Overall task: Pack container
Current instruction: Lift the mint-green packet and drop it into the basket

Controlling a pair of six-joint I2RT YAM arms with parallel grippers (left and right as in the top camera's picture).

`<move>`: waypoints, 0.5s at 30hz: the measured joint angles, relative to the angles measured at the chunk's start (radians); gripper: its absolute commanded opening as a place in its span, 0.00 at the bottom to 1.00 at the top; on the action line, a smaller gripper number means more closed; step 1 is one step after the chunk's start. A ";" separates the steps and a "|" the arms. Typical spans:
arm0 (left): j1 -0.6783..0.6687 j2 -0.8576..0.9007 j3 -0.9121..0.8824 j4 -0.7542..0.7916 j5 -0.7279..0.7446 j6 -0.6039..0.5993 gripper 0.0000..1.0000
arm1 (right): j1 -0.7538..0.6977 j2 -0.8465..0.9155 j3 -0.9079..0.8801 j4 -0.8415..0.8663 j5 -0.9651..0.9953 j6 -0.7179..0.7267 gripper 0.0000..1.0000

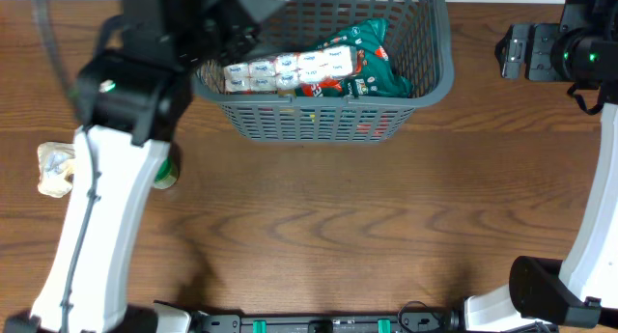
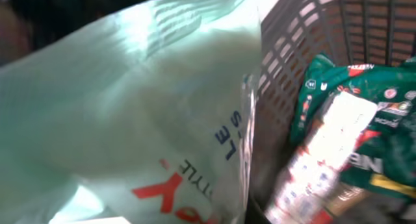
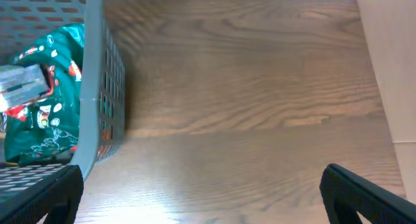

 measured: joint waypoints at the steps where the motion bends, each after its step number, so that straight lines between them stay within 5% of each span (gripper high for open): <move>1: -0.009 0.026 0.000 0.017 0.000 0.030 0.06 | 0.000 0.000 0.000 0.000 0.000 0.000 0.99; 10: -0.016 0.341 0.000 0.042 -0.029 0.126 0.11 | 0.000 0.000 0.000 -0.010 0.000 0.000 0.99; 13: -0.016 0.423 -0.001 0.039 -0.052 0.117 0.44 | 0.000 0.000 0.000 -0.011 0.000 0.000 0.99; 15: -0.016 0.454 -0.002 0.035 -0.061 0.098 0.81 | 0.000 0.000 0.000 -0.019 0.000 0.000 0.99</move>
